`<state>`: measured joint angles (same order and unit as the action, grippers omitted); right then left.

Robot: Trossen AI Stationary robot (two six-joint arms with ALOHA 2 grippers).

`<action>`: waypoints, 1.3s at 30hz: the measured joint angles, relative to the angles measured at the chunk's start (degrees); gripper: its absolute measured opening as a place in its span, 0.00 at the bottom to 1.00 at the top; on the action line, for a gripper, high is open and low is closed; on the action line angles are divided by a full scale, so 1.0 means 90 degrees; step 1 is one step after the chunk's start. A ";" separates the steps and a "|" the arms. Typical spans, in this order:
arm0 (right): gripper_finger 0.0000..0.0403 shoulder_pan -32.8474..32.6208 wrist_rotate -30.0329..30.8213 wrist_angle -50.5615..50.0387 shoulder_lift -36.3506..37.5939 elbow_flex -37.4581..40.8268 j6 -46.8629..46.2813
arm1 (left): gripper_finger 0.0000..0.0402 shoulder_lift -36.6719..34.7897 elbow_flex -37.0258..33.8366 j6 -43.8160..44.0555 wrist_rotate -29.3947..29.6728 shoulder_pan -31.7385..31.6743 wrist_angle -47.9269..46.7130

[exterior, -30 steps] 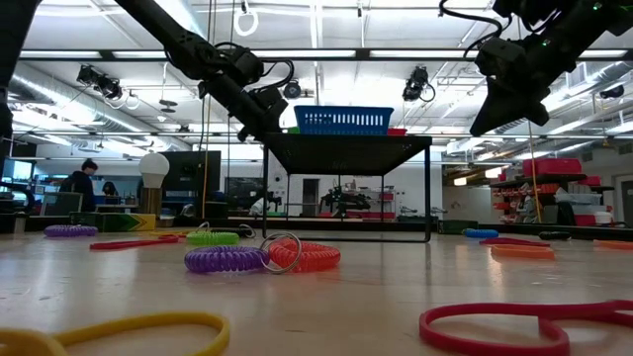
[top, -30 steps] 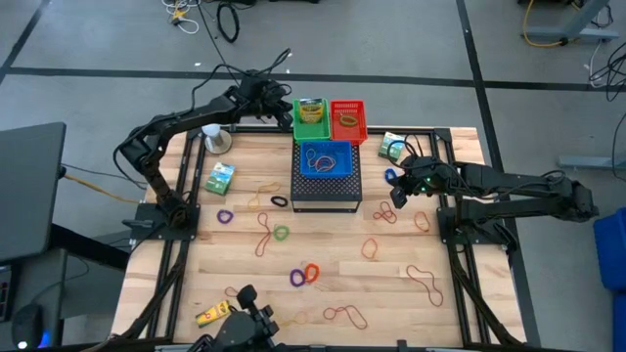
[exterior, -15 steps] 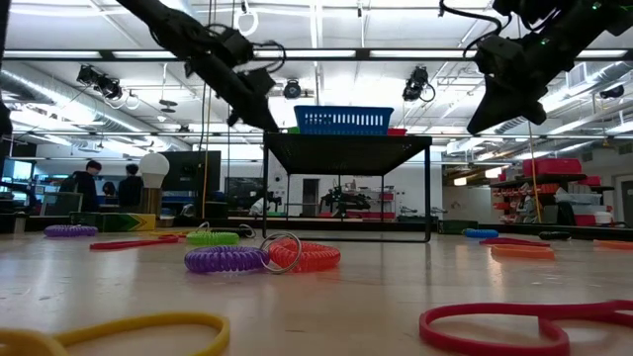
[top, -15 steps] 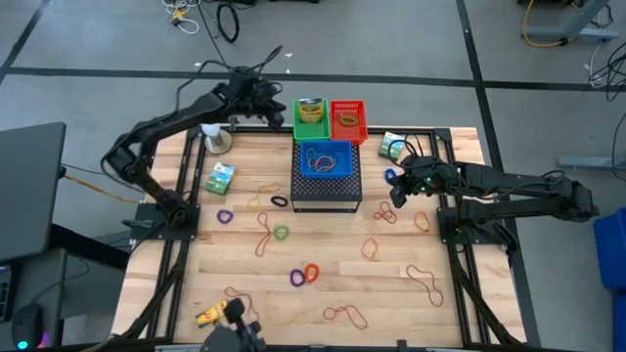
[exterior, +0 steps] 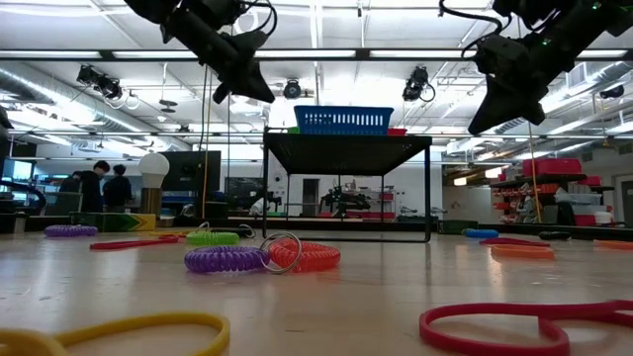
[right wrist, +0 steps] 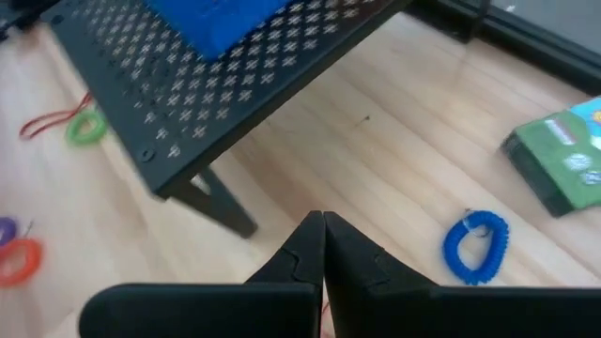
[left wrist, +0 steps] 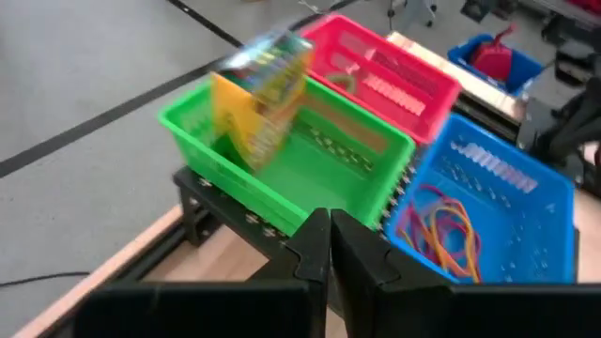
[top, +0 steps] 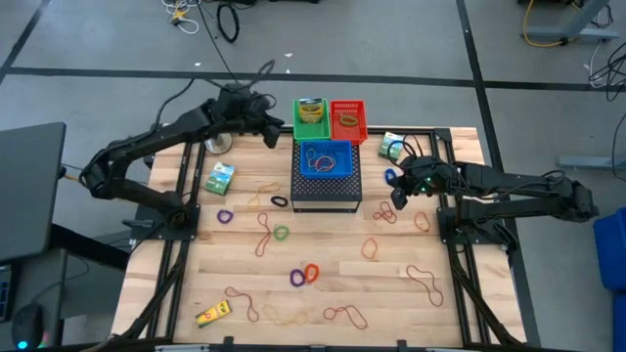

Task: Pick & Place Office Desk Supplies
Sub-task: Put the red spring keychain into the red bin on the shelf

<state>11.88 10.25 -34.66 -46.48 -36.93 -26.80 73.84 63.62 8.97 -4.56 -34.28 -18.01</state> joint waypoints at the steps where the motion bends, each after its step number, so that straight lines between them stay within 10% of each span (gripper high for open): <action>1: 0.02 0.0000 -0.0102 -0.0059 0.0000 0.0000 0.0069 | 0.03 -0.0032 -0.0026 -0.0002 0.0158 0.0169 -0.0094; 17: 0.02 -0.0310 -0.1294 -0.0094 0.0000 0.0890 0.0147 | 0.01 -0.1329 -0.3021 0.1307 0.2776 0.3469 0.2910; 29: 0.02 -0.1558 0.0210 -0.0926 -0.0493 0.0082 -0.2488 | 0.02 -0.2331 -0.4503 0.0741 0.2338 0.3660 0.4231; 39: 0.02 -0.2519 0.0128 -0.0533 -0.2265 -0.0543 -0.3293 | 0.03 -0.3060 -0.5620 0.1065 0.2221 0.3642 0.5224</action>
<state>-10.79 11.41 -39.46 -66.86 -41.81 -56.44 46.30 13.04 18.55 15.42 -1.50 29.00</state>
